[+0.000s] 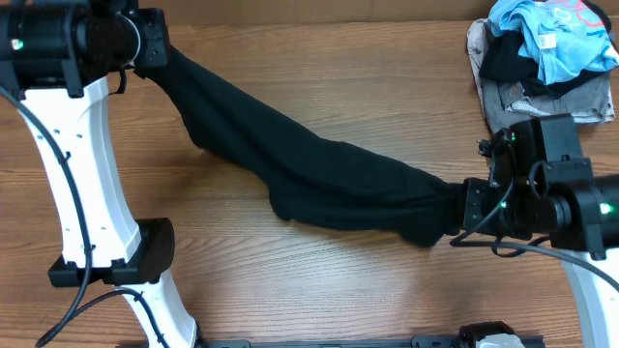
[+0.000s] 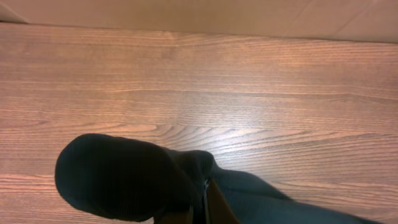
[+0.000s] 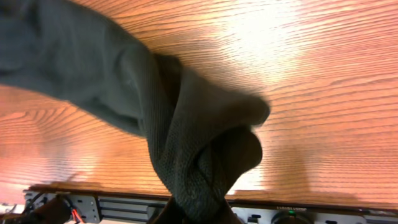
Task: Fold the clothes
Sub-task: 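Lift the shirt with both grippers, stretching it between them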
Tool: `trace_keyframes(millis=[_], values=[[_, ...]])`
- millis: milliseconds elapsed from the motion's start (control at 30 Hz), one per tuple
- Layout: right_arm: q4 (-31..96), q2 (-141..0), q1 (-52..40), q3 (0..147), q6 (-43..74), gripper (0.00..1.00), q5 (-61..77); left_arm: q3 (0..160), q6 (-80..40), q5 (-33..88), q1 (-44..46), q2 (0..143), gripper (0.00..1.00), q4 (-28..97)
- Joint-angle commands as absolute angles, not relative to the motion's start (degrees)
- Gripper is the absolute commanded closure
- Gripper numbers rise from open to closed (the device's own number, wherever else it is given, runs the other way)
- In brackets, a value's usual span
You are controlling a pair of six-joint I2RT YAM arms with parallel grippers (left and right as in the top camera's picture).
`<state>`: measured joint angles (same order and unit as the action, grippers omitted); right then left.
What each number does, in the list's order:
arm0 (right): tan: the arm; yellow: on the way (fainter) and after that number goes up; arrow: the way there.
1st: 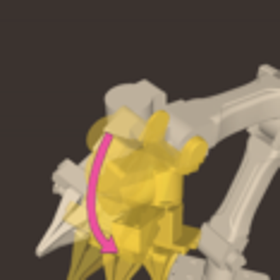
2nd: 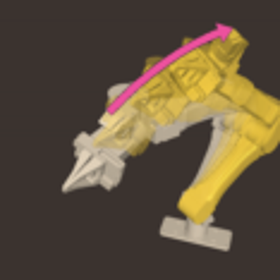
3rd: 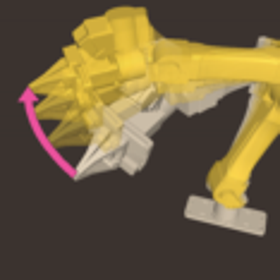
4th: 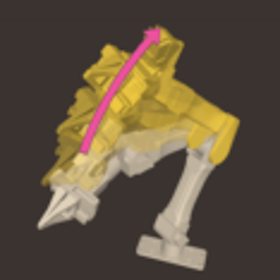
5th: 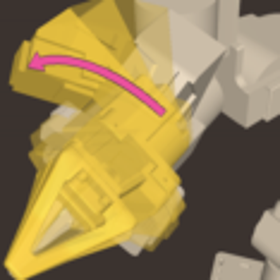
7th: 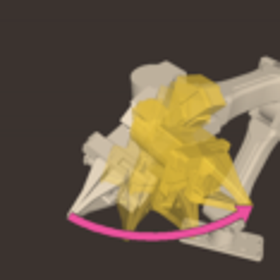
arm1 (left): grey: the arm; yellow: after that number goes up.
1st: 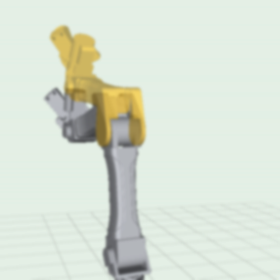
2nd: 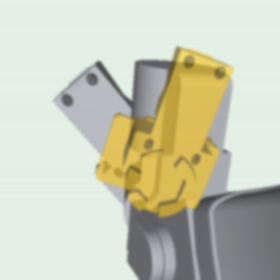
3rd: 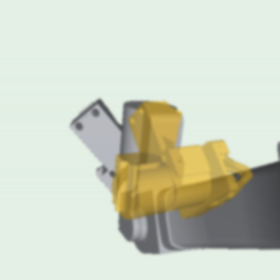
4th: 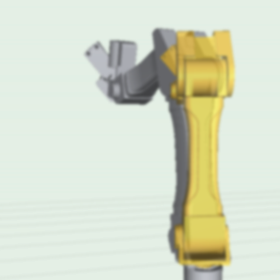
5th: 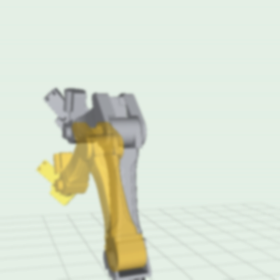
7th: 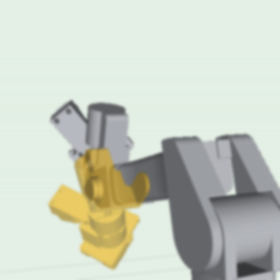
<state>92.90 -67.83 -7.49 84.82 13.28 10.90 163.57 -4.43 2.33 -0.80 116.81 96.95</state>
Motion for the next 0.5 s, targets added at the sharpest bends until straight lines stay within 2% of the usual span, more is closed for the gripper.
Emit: trace_keyframes(millis=[0,300,467], values=[[92.5,-69.5,-7.2,86.2,13.5,0.96,7.4,163.3,-5.2,2.5,-1.1,115.1,0.96,96.8],[85.0,-85.9,-4.4,86.2,10.0,0.96,5.6,154.2,-5.4,2.4,-1.1,120.9,0.96,95.4],[72.3,-96.4,-2.4,86.2,9.1,0.96,5.6,151.9,-5.4,3.0,-1.0,127.9,0.96,91.4]])
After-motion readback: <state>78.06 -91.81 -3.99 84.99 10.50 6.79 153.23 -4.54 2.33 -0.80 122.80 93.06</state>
